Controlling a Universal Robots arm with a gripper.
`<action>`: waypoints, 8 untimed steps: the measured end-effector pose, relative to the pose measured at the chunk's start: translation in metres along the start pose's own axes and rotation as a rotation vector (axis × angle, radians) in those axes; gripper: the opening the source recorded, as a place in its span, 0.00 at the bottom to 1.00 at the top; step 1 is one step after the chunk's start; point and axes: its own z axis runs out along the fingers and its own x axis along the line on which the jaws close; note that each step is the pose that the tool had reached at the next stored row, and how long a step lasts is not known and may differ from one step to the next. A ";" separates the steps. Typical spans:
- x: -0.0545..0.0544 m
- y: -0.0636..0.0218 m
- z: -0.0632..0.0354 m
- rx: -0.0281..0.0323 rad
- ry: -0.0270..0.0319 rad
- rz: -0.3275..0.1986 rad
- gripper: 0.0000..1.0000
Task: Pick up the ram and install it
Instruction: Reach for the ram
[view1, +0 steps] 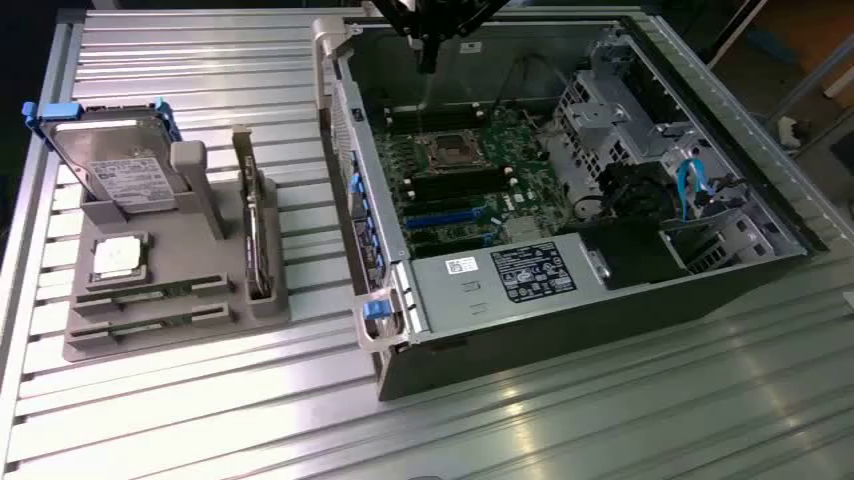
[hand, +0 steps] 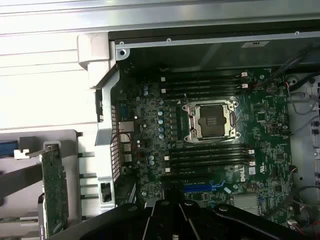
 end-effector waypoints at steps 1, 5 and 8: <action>0.000 0.0000 0.0000 0.0000 -0.0001 0.000 0.11; 0.000 0.0000 0.0000 -0.0001 -0.0001 0.000 0.11; 0.000 0.0000 0.0000 0.0000 0.0000 0.000 0.11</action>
